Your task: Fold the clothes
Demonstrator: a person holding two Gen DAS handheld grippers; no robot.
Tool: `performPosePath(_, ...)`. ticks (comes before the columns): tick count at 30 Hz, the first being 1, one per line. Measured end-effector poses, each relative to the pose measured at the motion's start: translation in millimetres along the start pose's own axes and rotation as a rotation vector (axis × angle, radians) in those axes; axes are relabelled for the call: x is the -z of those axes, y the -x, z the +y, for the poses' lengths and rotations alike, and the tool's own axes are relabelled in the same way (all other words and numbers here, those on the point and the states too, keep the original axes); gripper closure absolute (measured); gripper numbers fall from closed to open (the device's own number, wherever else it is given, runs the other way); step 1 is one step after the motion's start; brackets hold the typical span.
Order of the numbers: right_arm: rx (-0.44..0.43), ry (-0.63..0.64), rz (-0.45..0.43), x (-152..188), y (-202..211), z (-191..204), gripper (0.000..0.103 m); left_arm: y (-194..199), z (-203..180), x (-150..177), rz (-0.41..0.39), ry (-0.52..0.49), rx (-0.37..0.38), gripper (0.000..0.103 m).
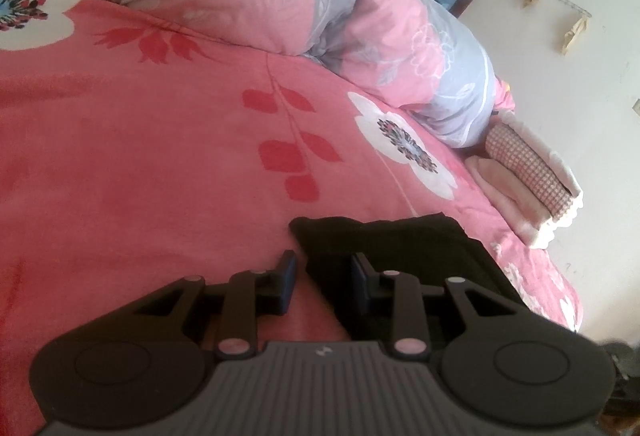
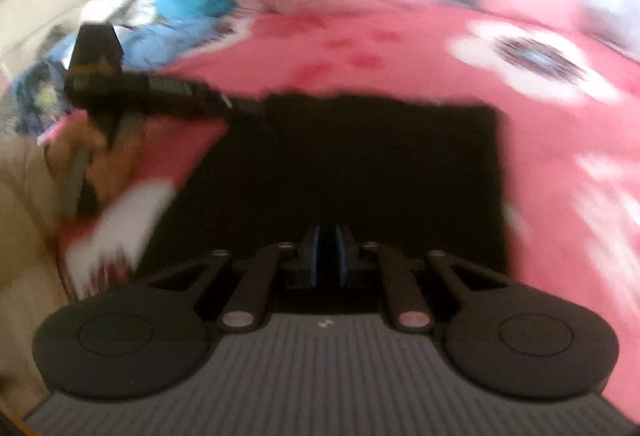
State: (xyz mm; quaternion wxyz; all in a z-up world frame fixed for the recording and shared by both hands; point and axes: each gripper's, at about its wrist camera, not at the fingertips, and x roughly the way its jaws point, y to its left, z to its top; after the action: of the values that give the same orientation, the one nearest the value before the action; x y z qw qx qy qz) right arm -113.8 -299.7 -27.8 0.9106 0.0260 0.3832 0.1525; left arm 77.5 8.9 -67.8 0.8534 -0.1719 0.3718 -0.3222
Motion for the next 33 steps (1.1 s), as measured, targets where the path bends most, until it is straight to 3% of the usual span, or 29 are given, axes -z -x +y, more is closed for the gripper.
performPosePath(2,0.040,-0.075,0.000,19.1,28.6,-12.4,0.095,-0.2,-2.5,0.2,-0.001,-0.005,-0.001,0.066)
performPosePath(5,0.077,-0.083,-0.016,16.7,46.5,-4.1,0.092,-0.3,-8.2,2.2,-0.008,-0.036,-0.010,0.061)
performPosePath(6,0.055,-0.046,-0.035,13.3,43.1,7.5,0.092,-0.2,-10.0,3.1,-0.011,-0.047,-0.015,0.061)
performPosePath(10,-0.166,0.091,-0.068,5.2,10.6,57.2,0.094,0.6,-9.6,4.1,-0.016,-0.049,-0.016,0.061)
performPosePath(13,-0.147,0.150,0.001,26.7,-3.4,71.0,0.094,1.3,-7.7,3.4,-0.014,-0.033,-0.009,0.061)
performPosePath(16,-0.127,0.050,0.035,52.9,23.5,53.1,0.096,1.3,-7.3,2.7,-0.011,-0.027,-0.009,0.061)
performPosePath(19,-0.049,0.090,0.080,57.7,41.3,59.6,0.095,1.1,-9.4,3.0,-0.012,-0.035,-0.019,0.061)
performPosePath(21,-0.065,0.139,0.043,49.8,43.7,70.5,0.094,1.4,-9.3,4.0,-0.016,-0.039,-0.019,0.061)
performPosePath(24,-0.163,0.174,-0.018,35.9,25.4,86.6,0.094,2.6,-6.1,4.9,-0.021,-0.025,-0.010,0.061)
performPosePath(27,-0.189,0.176,0.064,49.1,4.9,92.7,0.094,2.8,-4.0,3.7,-0.019,-0.007,-0.004,0.061)
performPosePath(30,-0.248,0.111,0.187,77.1,13.4,90.0,0.094,2.2,-3.8,2.5,-0.016,0.000,-0.005,0.061)
performPosePath(32,-0.217,0.151,0.213,85.7,21.9,96.3,0.094,2.2,-4.9,3.0,-0.018,-0.007,-0.009,0.061)
performPosePath(33,-0.211,0.149,0.186,81.1,25.3,98.0,0.094,2.5,-5.1,3.4,-0.019,-0.010,-0.010,0.061)
